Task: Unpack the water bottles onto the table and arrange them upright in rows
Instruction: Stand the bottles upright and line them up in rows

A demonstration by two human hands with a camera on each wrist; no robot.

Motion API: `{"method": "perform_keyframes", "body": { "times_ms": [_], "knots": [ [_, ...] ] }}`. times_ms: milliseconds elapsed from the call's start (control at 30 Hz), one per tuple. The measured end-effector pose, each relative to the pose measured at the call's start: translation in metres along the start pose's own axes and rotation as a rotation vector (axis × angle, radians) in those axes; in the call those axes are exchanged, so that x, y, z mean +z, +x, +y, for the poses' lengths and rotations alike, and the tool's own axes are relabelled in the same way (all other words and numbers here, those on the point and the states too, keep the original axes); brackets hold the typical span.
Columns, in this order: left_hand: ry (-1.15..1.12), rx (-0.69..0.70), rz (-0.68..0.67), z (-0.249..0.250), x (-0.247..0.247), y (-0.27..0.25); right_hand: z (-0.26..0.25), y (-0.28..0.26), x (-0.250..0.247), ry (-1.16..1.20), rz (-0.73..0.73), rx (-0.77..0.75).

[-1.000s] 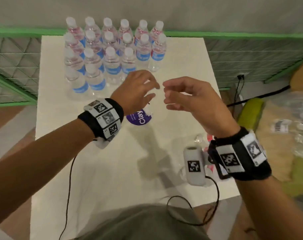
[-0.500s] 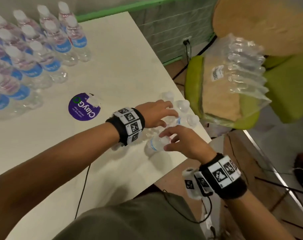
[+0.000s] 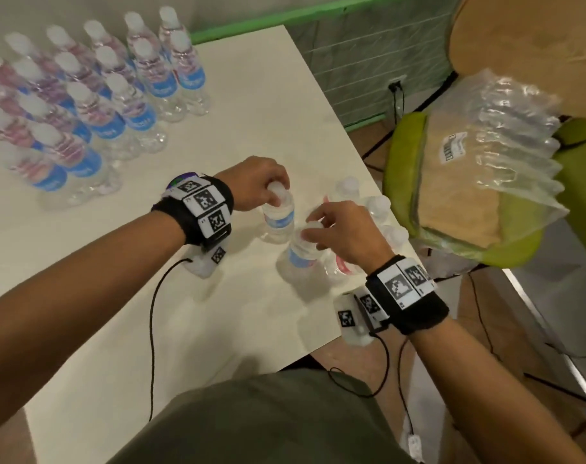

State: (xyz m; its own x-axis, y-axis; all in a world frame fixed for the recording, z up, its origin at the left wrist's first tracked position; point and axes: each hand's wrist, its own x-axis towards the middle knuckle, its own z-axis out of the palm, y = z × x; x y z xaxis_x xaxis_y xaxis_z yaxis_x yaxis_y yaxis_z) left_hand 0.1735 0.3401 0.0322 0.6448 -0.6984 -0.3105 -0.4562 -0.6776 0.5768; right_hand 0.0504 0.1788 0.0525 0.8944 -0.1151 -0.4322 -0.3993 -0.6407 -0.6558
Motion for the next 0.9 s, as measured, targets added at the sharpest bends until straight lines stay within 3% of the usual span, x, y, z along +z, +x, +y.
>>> {"method": "perform_keyframes", "body": {
  "times_ms": [267, 533, 700, 900],
  "knots": [
    [-0.024, -0.294, 0.192, -0.08, -0.051, -0.054, -0.076, 0.091, 0.014, -0.088, -0.126, -0.181],
    [-0.029, -0.432, 0.356, -0.136, -0.076, -0.082, -0.142, 0.169, 0.048, -0.36, -0.226, -0.489],
    [-0.046, -0.497, 0.425, -0.161, -0.082, -0.089, -0.157, 0.191, 0.066, -0.355, -0.209, -0.477],
    [0.023, -0.497, 0.36, -0.169, -0.094, -0.086, -0.169, 0.208, 0.068, -0.342, -0.144, -0.398]
  ]
}}
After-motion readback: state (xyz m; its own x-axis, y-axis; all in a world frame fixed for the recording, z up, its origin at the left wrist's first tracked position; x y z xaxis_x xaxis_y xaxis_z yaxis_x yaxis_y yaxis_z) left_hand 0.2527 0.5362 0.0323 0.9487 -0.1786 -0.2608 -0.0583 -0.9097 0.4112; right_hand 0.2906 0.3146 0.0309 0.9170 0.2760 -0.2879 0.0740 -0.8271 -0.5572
